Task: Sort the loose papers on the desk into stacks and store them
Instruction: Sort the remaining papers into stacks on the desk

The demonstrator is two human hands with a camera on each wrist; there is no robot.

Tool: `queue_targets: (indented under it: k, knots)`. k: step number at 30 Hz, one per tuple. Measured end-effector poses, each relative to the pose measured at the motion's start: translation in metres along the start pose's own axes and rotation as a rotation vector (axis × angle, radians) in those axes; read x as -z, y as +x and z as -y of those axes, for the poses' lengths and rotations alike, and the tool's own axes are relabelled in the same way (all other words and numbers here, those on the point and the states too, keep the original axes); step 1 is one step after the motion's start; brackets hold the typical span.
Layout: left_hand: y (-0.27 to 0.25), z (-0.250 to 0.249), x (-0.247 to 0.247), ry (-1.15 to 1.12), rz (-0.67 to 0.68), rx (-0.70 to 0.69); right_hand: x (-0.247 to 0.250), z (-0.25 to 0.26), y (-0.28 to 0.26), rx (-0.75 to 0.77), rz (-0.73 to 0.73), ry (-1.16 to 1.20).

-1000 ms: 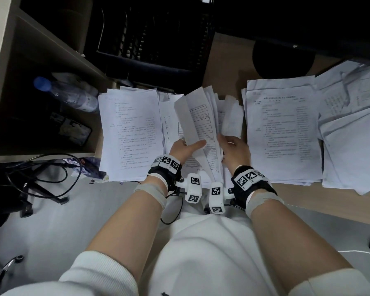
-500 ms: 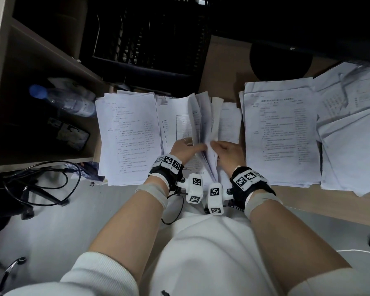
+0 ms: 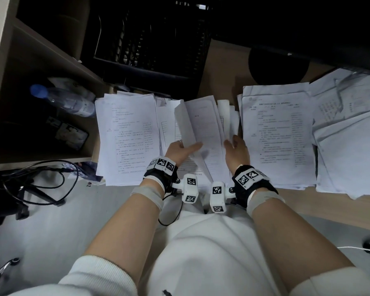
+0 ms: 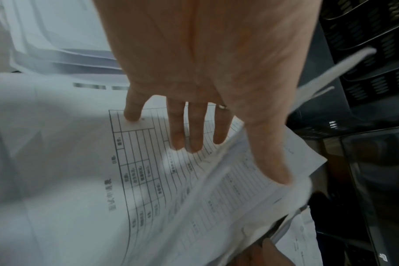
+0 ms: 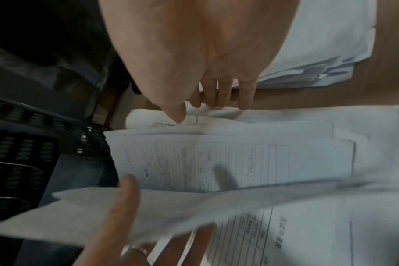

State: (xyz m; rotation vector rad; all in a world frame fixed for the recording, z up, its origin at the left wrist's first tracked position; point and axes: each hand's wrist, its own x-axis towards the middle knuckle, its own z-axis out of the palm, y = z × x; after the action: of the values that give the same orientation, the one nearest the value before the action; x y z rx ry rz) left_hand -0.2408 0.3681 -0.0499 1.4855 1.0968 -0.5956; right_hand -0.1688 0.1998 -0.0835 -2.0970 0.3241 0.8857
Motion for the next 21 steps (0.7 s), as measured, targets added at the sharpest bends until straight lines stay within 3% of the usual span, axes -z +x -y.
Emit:
queue_targets:
  k: [6, 9, 12, 15, 18, 21]
  knots:
    - [0.004, -0.014, -0.018, 0.154, 0.121, -0.032, 0.029, -0.001, -0.005, -0.044, 0.095, 0.002]
    - [0.013, -0.028, -0.034, 0.167, -0.001, 0.043, 0.057, -0.003, -0.011, -0.059, 0.082, 0.037]
    - [0.018, -0.052, -0.061, -0.072, -0.051, 0.066, 0.09, -0.007, -0.007, -0.07, 0.098, 0.078]
    - [0.006, -0.086, -0.105, -0.096, 0.002, 0.0, 0.134, -0.011, 0.001, -0.066, 0.102, 0.229]
    - [0.001, -0.103, -0.167, -0.135, 0.002, -0.063, 0.184, -0.032, 0.013, -0.019, 0.099, 0.206]
    - [-0.004, -0.114, -0.236, -0.18, 0.0, -0.039, 0.24, -0.067, 0.03, -0.034, 0.098, 0.181]
